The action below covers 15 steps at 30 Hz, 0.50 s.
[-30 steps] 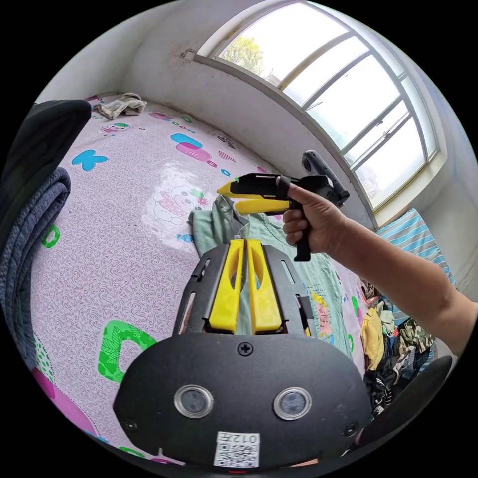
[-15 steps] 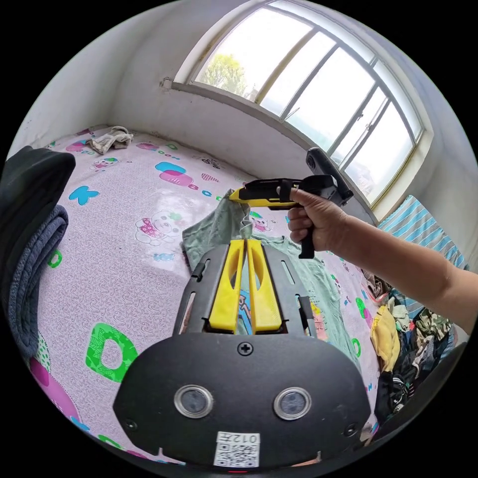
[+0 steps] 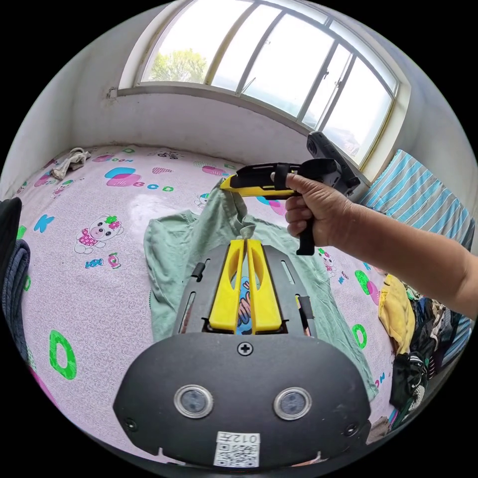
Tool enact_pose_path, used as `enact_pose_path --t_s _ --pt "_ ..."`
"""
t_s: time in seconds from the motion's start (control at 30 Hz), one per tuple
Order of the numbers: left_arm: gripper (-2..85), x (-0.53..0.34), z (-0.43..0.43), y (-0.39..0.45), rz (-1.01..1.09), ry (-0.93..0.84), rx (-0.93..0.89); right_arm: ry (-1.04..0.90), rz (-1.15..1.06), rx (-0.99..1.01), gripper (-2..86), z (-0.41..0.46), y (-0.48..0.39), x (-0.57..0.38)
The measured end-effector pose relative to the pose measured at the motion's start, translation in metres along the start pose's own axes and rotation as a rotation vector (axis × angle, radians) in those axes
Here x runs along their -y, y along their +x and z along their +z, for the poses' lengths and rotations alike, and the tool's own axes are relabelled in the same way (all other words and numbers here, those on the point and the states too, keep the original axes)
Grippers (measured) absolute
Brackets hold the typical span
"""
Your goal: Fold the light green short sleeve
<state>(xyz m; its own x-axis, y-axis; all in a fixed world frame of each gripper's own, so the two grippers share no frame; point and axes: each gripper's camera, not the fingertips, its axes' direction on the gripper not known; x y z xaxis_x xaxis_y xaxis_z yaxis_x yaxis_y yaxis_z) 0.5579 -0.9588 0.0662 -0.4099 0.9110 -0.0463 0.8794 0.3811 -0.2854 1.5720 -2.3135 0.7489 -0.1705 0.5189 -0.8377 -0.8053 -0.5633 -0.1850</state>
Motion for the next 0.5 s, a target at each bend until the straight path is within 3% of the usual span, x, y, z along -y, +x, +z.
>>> enact_pose_path --t_s 0.3,0.5 --pt "0.6 -0.009 0.056 0.028 0.024 -0.11 0.012 0.096 0.101 -0.022 -0.5 -0.034 0.005 -0.041" --pt "0.6 -0.008 0.06 0.04 0.109 -0.088 -0.005 0.247 0.134 -0.069 -0.5 -0.077 -0.025 -0.084"
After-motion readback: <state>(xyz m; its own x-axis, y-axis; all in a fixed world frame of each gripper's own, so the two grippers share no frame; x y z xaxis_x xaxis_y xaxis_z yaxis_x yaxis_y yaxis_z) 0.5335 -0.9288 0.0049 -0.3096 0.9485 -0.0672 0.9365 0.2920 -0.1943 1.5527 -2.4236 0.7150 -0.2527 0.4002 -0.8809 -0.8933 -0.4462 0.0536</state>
